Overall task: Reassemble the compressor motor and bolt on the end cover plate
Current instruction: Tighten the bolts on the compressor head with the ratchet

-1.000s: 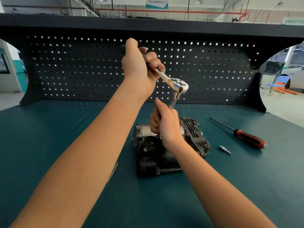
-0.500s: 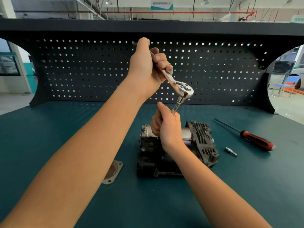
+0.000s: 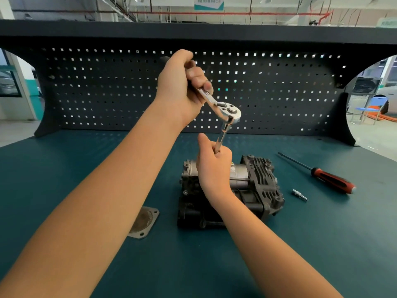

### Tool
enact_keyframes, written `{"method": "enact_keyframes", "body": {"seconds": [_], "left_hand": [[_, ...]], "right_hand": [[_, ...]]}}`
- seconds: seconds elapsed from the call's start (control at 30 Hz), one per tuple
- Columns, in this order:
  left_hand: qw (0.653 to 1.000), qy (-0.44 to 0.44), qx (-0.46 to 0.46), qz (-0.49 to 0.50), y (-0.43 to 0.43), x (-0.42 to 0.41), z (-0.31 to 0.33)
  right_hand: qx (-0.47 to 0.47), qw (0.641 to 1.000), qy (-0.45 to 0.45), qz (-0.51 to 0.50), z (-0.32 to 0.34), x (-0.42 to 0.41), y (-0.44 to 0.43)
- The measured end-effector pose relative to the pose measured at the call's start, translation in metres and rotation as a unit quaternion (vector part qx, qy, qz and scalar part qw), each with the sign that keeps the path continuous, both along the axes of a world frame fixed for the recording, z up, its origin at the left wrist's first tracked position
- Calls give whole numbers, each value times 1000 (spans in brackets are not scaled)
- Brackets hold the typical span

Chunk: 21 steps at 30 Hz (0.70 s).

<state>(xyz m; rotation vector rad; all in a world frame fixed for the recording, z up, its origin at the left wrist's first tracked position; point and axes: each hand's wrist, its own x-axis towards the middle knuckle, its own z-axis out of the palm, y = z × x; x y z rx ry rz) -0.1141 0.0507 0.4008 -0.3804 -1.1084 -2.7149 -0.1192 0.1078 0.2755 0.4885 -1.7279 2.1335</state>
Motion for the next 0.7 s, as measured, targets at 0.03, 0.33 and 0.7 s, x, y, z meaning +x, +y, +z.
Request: {"method": "enact_keyframes", "body": {"seconds": [0.03,0.33,0.7], "left_hand": [[1000,3,-6,6,0,1,-1],[999,-15,46,5,-18,14,-5],[997,-39,-67,-22,-8,12,6]], "right_hand": [[14,1000,10,-21,-1,2,-1],[79,995,14,-61,-2,3,-5],[61,998,1,2,-3,-1,-1]]}}
